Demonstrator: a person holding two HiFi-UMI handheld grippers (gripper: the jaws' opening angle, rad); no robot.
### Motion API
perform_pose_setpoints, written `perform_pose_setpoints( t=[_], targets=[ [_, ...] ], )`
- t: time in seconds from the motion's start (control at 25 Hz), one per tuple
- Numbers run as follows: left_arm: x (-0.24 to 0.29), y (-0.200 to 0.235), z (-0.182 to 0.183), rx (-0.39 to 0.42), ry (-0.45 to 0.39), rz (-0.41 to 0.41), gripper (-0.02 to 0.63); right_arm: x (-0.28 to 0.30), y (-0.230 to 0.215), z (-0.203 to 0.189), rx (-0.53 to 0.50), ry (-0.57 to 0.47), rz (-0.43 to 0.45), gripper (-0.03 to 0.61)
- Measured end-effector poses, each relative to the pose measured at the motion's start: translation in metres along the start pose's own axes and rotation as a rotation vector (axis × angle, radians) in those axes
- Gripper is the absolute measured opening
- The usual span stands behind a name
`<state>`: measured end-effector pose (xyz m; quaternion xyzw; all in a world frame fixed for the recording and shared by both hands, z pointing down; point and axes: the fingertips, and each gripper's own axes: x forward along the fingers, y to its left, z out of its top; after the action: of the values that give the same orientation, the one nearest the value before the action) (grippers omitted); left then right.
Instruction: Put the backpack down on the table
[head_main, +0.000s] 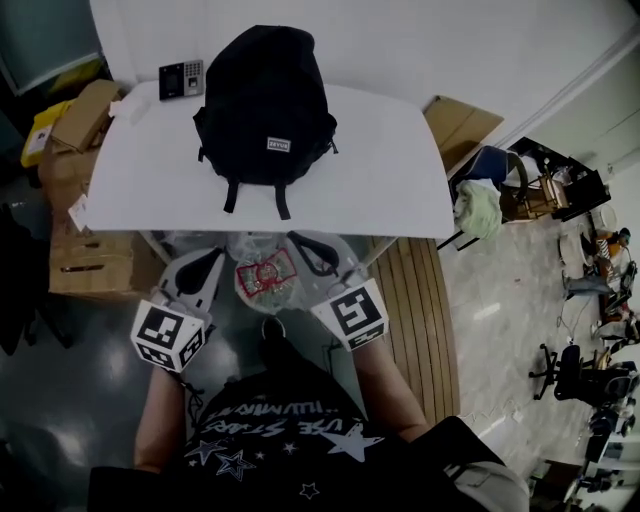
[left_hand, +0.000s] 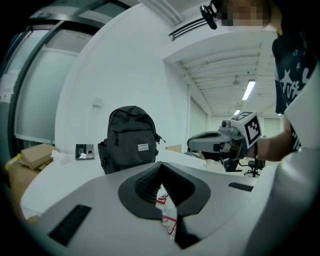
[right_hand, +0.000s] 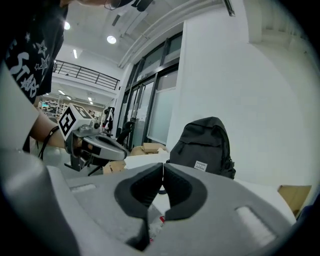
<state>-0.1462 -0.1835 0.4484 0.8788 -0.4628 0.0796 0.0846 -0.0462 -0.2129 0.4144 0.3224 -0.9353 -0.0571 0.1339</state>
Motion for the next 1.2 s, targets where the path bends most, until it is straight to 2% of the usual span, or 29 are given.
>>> perform_pose_setpoints(
  t=[0.2, 0.64, 0.88, 1.2],
  targets=[
    [-0.027, -0.019, 0.001, -0.001, -0.019, -0.025, 0.006, -0.02, 0.032, 0.0, -0.008, 0.032, -0.003, 0.002],
    [-0.091, -0.073, -0.012, 0.041, -0.005, -0.064, 0.006, -0.086, 0.095, 0.005, -0.01, 0.044, -0.052, 0.002],
    [-0.126, -0.1, -0.019, 0.033, -0.015, -0.072, 0.006, -0.116, 0.135, 0.003, -0.011, 0.056, -0.053, 0.002],
    [-0.154, -0.141, -0.031, 0.046, 0.0, -0.12, 0.006, -0.151, 0.176, 0.001, -0.017, 0.076, -0.062, 0.0]
  ],
)
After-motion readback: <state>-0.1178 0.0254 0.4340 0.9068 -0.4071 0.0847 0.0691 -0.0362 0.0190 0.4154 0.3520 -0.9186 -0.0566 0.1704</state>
